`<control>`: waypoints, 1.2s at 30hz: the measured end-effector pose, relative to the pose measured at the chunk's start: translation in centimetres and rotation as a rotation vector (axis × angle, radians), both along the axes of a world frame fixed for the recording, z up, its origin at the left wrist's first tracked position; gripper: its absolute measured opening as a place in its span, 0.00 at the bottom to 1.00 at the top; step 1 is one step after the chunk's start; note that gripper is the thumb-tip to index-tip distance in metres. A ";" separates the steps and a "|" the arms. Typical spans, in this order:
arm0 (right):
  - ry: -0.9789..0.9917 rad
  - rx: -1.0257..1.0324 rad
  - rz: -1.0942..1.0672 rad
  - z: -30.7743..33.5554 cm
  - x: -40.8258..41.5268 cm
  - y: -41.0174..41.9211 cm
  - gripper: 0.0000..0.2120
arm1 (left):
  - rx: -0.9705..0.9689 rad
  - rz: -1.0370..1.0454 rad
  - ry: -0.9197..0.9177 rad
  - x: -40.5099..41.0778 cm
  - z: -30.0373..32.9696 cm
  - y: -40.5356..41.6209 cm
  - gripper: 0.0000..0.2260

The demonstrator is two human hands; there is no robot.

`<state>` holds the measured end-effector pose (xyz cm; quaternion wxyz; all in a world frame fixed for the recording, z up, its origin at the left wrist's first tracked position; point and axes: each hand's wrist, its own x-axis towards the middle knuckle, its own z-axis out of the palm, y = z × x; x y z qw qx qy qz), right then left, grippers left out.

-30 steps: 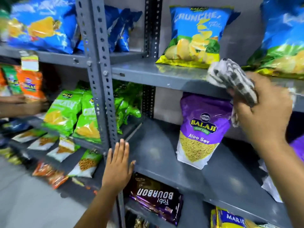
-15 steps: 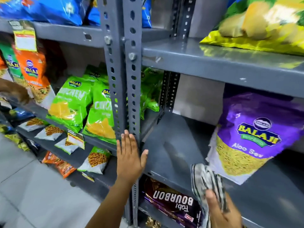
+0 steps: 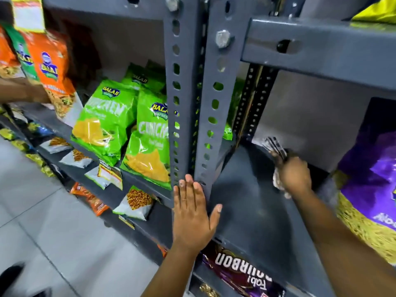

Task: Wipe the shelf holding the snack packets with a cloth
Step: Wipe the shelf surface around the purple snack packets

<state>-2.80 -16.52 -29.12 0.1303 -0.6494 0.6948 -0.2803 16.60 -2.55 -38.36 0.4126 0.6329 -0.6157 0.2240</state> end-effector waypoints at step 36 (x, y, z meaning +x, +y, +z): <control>-0.049 0.255 0.365 -4.7 -1.1 2.5 0.15 | 0.189 -0.035 0.028 0.5 0.6 1.6 0.31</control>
